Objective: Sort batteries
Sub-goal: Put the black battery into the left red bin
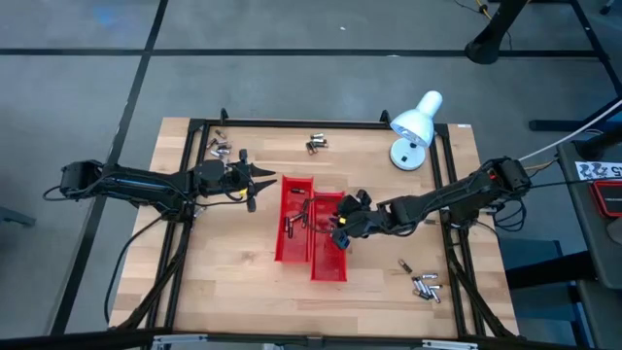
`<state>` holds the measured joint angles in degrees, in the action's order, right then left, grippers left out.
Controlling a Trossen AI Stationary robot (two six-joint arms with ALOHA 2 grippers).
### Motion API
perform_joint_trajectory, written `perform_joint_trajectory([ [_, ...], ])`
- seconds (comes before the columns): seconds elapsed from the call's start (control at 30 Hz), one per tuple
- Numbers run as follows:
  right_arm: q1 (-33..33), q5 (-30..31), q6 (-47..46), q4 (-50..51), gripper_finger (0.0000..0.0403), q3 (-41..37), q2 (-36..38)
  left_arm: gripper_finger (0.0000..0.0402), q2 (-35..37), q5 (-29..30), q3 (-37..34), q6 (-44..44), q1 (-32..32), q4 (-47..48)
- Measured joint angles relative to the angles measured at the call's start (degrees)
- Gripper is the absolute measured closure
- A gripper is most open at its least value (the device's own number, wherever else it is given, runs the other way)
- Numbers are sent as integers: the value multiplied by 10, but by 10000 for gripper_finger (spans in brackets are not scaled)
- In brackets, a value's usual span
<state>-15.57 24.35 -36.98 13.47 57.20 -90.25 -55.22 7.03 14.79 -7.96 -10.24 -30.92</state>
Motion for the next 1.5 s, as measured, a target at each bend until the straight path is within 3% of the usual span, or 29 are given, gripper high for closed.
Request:
perform_joint_trajectory([
  [0.23, -39, -89, -31, 83, 314, 65, 7, 306, 0, 0, 0, 0, 0, 0],
  [0.5, -178, -18, -196, 192, 314, 141, 8, 306, 0, -1, 0, 4, 2, 0],
  [0.7, -259, -21, -333, 239, 314, 140, -25, 306, 0, -40, 0, 26, 2, -2],
  [0.97, -268, -120, -406, 290, 273, 140, -103, 306, 0, -45, 0, 28, 32, -51],
  [1.17, -268, -141, -456, 283, 232, 140, -131, 306, 1, -46, 0, 13, 51, -86],
  [1.5, -292, -140, -492, 275, 229, 140, -159, 306, 1, -46, 0, 15, 51, -88],
])
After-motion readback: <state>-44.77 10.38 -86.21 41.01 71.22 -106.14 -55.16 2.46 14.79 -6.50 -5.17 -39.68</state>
